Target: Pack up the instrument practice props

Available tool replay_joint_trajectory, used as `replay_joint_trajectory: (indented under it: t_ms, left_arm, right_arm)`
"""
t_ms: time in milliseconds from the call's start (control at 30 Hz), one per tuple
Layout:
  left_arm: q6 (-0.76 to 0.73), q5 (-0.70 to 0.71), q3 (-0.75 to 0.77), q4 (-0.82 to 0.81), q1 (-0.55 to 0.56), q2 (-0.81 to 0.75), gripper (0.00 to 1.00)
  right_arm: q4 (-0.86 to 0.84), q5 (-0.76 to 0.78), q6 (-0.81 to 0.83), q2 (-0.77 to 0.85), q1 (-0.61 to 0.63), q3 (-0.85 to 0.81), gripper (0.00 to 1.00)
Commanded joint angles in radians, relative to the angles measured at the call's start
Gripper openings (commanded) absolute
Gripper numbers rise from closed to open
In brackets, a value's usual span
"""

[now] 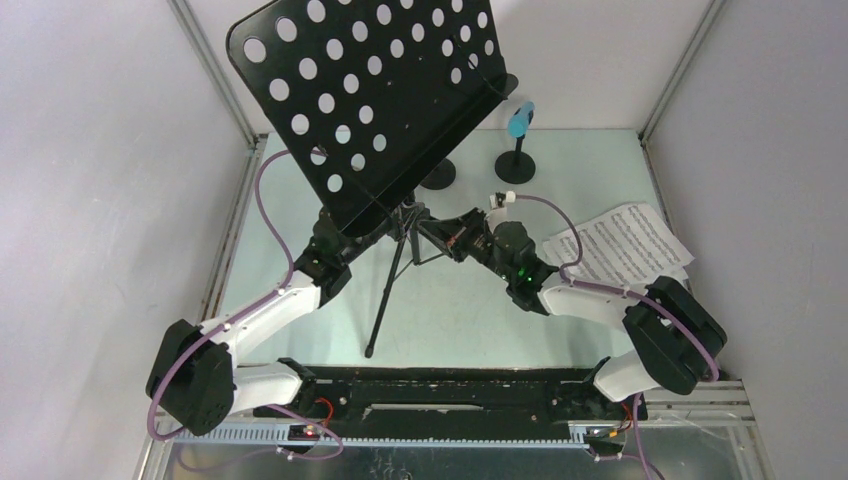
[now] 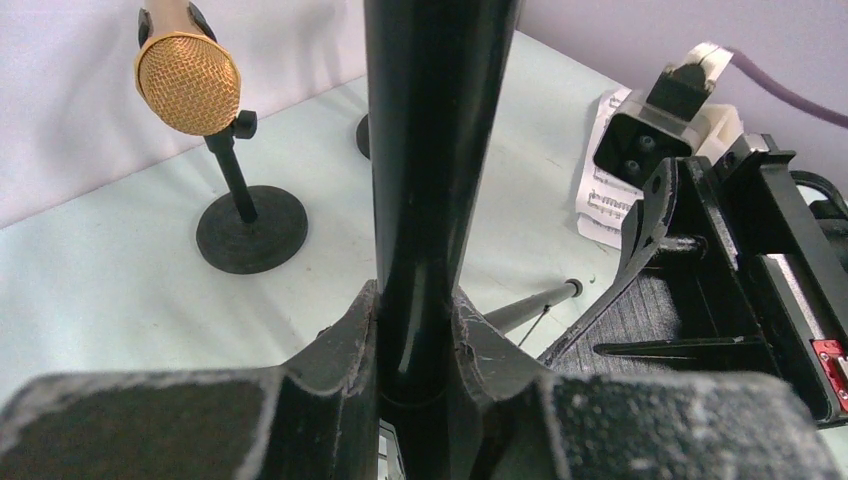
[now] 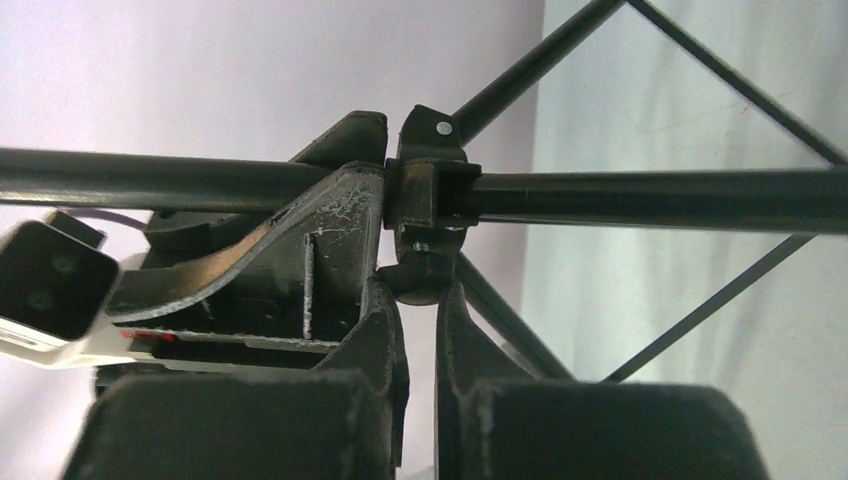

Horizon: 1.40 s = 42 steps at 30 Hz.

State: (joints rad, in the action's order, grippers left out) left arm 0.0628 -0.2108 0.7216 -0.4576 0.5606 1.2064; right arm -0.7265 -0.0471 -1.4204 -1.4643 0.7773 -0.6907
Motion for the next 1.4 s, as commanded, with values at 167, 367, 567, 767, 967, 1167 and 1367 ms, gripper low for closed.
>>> replay_joint_trajectory:
  t_ms: [167, 367, 567, 767, 967, 1167, 1367]
  left_arm:
    - [0.018, -0.067, -0.022, 0.182, 0.021, 0.050, 0.00]
    - [0.017, -0.073, -0.022, 0.183, 0.022, 0.046, 0.00]
    - [0.017, -0.070, -0.021, 0.184, 0.022, 0.045, 0.00]
    - [0.027, -0.042, -0.031, 0.171, 0.021, 0.031, 0.00]
    - [0.038, -0.038, -0.027, 0.167, 0.021, 0.040, 0.00]
    - [0.035, -0.034, -0.028, 0.171, 0.021, 0.041, 0.00]
    - [0.025, -0.024, -0.025, 0.192, 0.021, 0.036, 0.00]
  right_arm:
    - [0.186, -0.095, 0.626, -0.014, 0.009, -0.229, 0.00]
    - [0.303, 0.075, 1.188, 0.001, 0.112, -0.274, 0.00]
    - [0.285, 0.261, 1.835, -0.020, 0.285, -0.274, 0.00]
    - [0.258, 0.399, 1.903, 0.027, 0.333, -0.250, 0.00]
    - [0.240, 0.404, 1.345, 0.181, 0.266, -0.125, 0.27]
    - [0.271, 0.342, 0.721, 0.231, 0.203, -0.118, 0.49]
    - [0.325, 0.179, 0.187, 0.184, 0.084, -0.118, 0.57]
